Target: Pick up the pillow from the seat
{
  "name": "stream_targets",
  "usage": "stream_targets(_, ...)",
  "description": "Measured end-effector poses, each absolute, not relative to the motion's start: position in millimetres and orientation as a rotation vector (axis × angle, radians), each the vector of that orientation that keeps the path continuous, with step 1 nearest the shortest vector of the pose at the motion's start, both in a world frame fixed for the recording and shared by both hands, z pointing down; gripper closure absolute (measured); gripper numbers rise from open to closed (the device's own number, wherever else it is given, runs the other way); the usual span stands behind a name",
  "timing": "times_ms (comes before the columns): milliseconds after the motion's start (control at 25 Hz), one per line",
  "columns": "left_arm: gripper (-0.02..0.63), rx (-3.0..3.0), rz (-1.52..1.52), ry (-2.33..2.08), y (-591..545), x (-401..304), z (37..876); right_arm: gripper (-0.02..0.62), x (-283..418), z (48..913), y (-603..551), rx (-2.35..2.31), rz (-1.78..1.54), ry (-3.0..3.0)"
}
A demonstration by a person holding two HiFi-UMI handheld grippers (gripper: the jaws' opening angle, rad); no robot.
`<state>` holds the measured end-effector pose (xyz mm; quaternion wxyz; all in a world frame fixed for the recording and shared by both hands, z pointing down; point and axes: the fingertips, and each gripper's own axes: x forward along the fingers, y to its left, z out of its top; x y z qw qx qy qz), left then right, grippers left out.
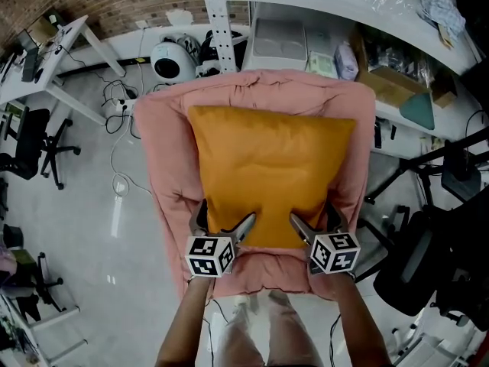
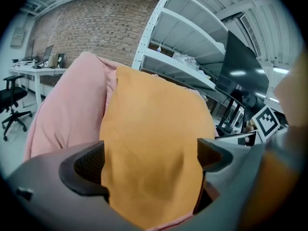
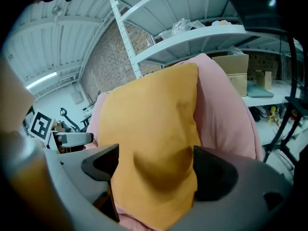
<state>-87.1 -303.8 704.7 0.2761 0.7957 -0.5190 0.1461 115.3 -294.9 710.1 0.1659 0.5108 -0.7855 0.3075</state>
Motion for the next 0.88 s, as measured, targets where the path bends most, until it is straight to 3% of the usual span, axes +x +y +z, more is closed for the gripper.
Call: stream_targets(880, 0.018, 2.064, 0.499, -1.406, -329.4, -105.9, 757.8, 0.127, 122.8, 747.8, -321.0, 1.478, 0.896, -2.171)
